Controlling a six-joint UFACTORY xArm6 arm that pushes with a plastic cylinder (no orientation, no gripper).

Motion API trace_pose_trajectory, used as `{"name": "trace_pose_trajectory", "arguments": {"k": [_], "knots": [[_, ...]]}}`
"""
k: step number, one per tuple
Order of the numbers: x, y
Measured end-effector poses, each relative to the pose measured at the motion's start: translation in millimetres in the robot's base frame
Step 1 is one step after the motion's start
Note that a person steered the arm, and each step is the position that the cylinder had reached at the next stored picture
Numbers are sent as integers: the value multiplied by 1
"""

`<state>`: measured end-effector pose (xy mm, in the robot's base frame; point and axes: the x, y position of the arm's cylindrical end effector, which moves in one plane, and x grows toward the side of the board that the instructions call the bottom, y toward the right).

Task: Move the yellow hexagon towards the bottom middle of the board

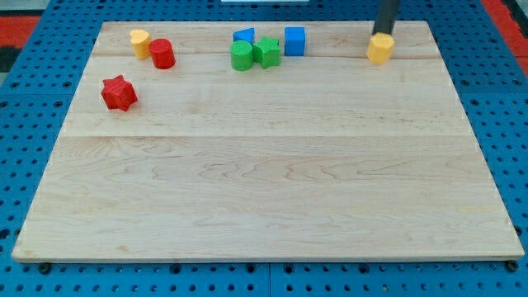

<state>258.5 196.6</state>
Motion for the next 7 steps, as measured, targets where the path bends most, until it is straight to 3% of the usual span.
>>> {"name": "trace_pose_trajectory", "arguments": {"k": [1,2,3,5,7], "knots": [[67,-3],[87,25],[87,39],[83,2],[122,-66]]}}
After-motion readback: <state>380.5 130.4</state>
